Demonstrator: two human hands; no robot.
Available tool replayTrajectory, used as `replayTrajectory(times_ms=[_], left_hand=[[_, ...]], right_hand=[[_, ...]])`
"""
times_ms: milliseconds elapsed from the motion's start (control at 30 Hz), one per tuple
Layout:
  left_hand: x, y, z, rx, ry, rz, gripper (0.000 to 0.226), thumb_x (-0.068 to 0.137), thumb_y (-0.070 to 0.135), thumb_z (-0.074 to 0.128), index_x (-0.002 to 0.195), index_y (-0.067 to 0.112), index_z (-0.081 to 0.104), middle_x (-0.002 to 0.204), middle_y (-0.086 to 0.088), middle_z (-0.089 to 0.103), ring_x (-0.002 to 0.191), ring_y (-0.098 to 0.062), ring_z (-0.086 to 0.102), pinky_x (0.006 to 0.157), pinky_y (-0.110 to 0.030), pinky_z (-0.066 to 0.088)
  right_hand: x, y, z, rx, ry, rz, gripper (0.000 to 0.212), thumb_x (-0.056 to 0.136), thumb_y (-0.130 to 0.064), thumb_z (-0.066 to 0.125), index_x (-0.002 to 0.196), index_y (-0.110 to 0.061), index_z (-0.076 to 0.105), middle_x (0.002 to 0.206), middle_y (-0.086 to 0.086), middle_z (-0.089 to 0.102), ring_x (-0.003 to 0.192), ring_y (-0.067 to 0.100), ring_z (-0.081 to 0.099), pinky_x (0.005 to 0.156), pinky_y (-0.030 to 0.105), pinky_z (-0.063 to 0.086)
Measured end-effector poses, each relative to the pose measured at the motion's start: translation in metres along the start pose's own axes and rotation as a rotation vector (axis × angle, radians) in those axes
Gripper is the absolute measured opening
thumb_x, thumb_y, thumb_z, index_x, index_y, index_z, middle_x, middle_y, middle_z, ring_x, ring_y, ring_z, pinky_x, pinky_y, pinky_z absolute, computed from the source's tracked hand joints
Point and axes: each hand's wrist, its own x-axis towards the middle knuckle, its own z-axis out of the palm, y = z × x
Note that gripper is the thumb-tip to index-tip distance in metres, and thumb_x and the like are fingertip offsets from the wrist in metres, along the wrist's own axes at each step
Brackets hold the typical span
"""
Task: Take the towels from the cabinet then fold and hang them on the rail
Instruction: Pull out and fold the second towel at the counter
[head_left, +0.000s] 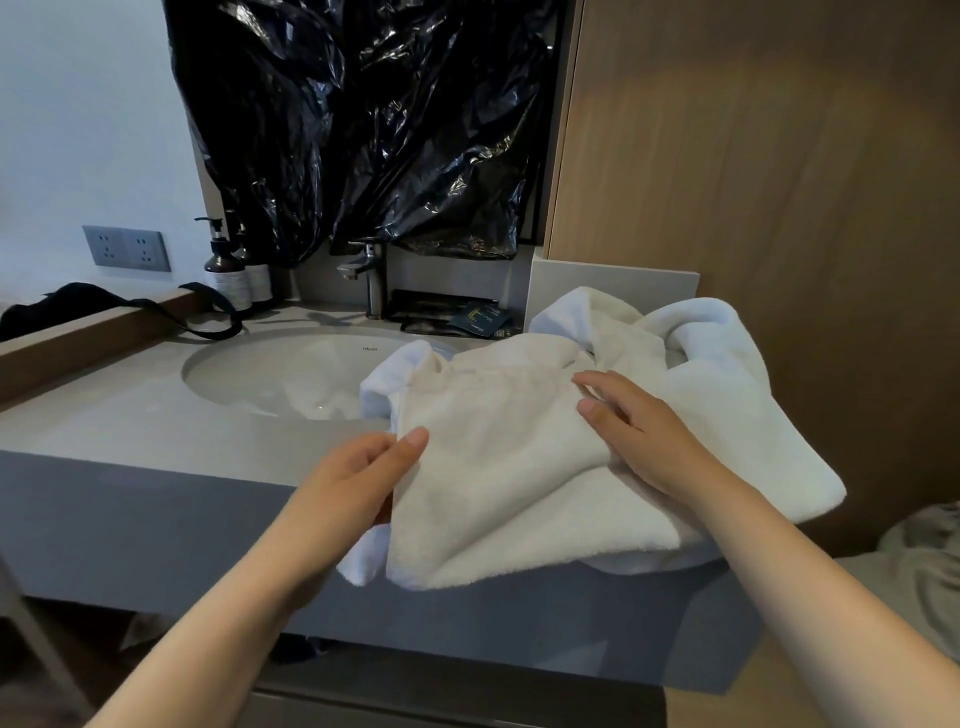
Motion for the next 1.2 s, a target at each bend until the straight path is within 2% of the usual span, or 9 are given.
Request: replayTrajectory(times_ms=[133, 200, 433, 567, 733, 833, 933, 1000, 1200], left_hand=[[0.02, 0.014, 0.016, -0.077, 0.117, 0.001, 0.048, 0.092, 0.036, 0.058, 0.099, -0.011, 0.055, 0.093, -0.03, 0.063, 0.082, -0.044, 0.06, 0.078, -0.042, 0.05], [0.018, 0.009, 0.017, -0.113, 0.088, -0.006, 0.044, 0.081, 0.03, 0.06, 0.085, -0.012, 0.048, 0.074, -0.021, 0.049, 0.067, -0.03, 0.043, 0.067, -0.037, 0.035], [0.024, -0.015, 0.006, 0.228, 0.353, 0.082, 0.035, 0.088, 0.025, 0.062, 0.078, -0.009, 0.062, 0.074, -0.025, 0.062, 0.063, -0.034, 0.054, 0.063, -0.032, 0.04], [0.038, -0.007, 0.0, 0.113, 0.268, 0.067, 0.051, 0.09, 0.035, 0.062, 0.079, -0.014, 0.054, 0.069, -0.026, 0.053, 0.065, -0.025, 0.047, 0.066, -0.035, 0.037], [0.056, 0.012, -0.007, 0.127, 0.416, 0.191, 0.045, 0.089, 0.032, 0.064, 0.076, -0.011, 0.063, 0.069, -0.031, 0.06, 0.059, -0.04, 0.05, 0.062, -0.038, 0.044], [0.063, 0.017, -0.013, 0.102, 0.344, 0.176, 0.044, 0.089, 0.037, 0.064, 0.08, -0.006, 0.066, 0.075, -0.029, 0.065, 0.065, -0.045, 0.058, 0.067, -0.051, 0.053], [0.067, 0.011, -0.01, -0.038, 0.135, -0.042, 0.051, 0.092, 0.047, 0.057, 0.08, -0.003, 0.058, 0.07, -0.016, 0.057, 0.06, -0.027, 0.049, 0.074, -0.039, 0.044], [0.071, 0.008, -0.009, -0.185, 0.164, -0.149, 0.044, 0.095, 0.042, 0.054, 0.09, 0.0, 0.062, 0.084, -0.019, 0.066, 0.074, -0.026, 0.057, 0.079, -0.037, 0.045], [0.079, 0.011, -0.009, -0.158, 0.36, 0.102, 0.055, 0.091, 0.035, 0.059, 0.088, -0.02, 0.055, 0.076, -0.033, 0.055, 0.068, -0.029, 0.047, 0.068, -0.041, 0.039]], right_hand=[[0.006, -0.01, 0.003, -0.016, 0.013, -0.06, 0.041, 0.099, -0.046, 0.047, 0.139, -0.035, 0.048, 0.145, -0.015, 0.045, 0.134, 0.007, 0.04, 0.114, 0.036, 0.033], [0.006, -0.012, 0.002, -0.019, 0.041, -0.1, 0.041, 0.097, -0.044, 0.052, 0.135, -0.03, 0.053, 0.137, -0.015, 0.049, 0.126, 0.004, 0.044, 0.11, 0.035, 0.038], [0.017, -0.011, 0.0, -0.089, 0.081, -0.104, 0.031, 0.097, -0.036, 0.057, 0.125, -0.026, 0.059, 0.122, -0.007, 0.052, 0.115, 0.012, 0.048, 0.102, 0.029, 0.037], [0.026, -0.015, -0.004, -0.077, 0.125, -0.096, 0.011, 0.096, -0.03, 0.058, 0.092, -0.02, 0.058, 0.093, -0.002, 0.059, 0.087, 0.021, 0.055, 0.083, 0.039, 0.047], [0.04, -0.02, -0.007, -0.03, 0.225, -0.182, 0.013, 0.097, -0.029, 0.056, 0.086, -0.023, 0.053, 0.082, -0.005, 0.061, 0.083, 0.025, 0.053, 0.076, 0.044, 0.047], [0.048, -0.019, 0.001, -0.032, 0.207, -0.203, 0.011, 0.097, -0.023, 0.056, 0.087, -0.019, 0.057, 0.083, -0.006, 0.062, 0.084, 0.02, 0.055, 0.079, 0.043, 0.048], [0.047, -0.013, 0.015, -0.01, 0.209, -0.22, 0.012, 0.098, -0.02, 0.055, 0.088, -0.015, 0.06, 0.085, -0.008, 0.062, 0.082, 0.01, 0.055, 0.081, 0.039, 0.048], [0.047, -0.009, 0.018, -0.019, 0.231, -0.245, 0.012, 0.098, -0.021, 0.054, 0.089, -0.017, 0.061, 0.087, -0.01, 0.061, 0.084, 0.009, 0.054, 0.082, 0.038, 0.047], [0.04, 0.001, 0.016, -0.041, 0.209, -0.181, 0.023, 0.104, -0.028, 0.039, 0.109, -0.033, 0.061, 0.109, -0.021, 0.058, 0.109, 0.003, 0.049, 0.114, 0.041, 0.027]])
